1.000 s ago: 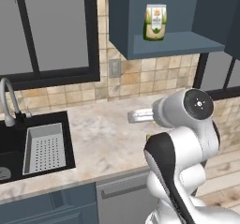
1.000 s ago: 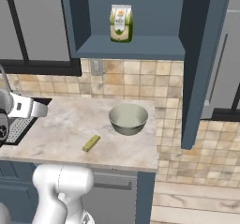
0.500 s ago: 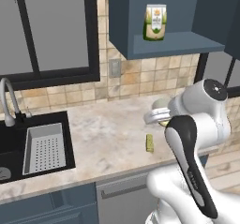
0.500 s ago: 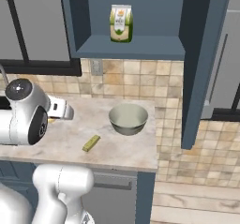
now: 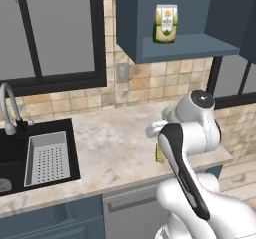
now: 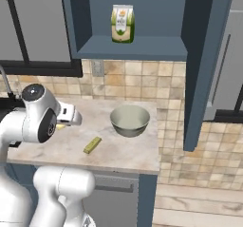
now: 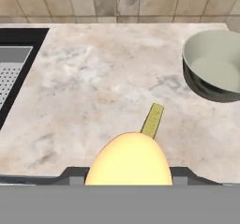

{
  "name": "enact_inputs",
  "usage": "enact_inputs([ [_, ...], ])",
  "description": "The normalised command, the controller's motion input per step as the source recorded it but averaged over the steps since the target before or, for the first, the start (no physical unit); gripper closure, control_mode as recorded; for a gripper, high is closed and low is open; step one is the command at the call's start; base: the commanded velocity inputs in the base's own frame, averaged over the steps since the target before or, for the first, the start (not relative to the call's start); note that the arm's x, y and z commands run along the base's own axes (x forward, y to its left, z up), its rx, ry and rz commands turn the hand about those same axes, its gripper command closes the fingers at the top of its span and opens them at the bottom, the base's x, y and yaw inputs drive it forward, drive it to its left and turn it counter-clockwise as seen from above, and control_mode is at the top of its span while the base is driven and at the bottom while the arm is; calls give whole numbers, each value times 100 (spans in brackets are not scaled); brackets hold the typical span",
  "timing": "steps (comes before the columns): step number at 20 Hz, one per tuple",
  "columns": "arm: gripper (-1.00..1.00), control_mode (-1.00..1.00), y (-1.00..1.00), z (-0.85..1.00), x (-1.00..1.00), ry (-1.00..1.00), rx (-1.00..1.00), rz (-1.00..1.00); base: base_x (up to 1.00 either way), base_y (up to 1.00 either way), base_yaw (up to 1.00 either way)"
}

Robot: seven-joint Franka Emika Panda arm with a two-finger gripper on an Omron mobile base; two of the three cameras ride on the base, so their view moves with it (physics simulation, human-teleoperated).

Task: Pick the egg and butter from the fridge and place them by the bowl for mixing.

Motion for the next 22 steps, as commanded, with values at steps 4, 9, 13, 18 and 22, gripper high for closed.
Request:
enact_inputs([
  [4,100,-100,0,-35,90,11,-6,-2,0,0,0],
  [9,100,-100,0,-42,94,16,-10,0,0,0,0],
  [13,100,-100,0,-48,85,11,-12,0,0,0,0],
  [18,100,-100,-1,-52,71,2,-7,0,0,0,0],
  [22,100,-100,-6,-68,47,0,-6,0,0,0,0],
])
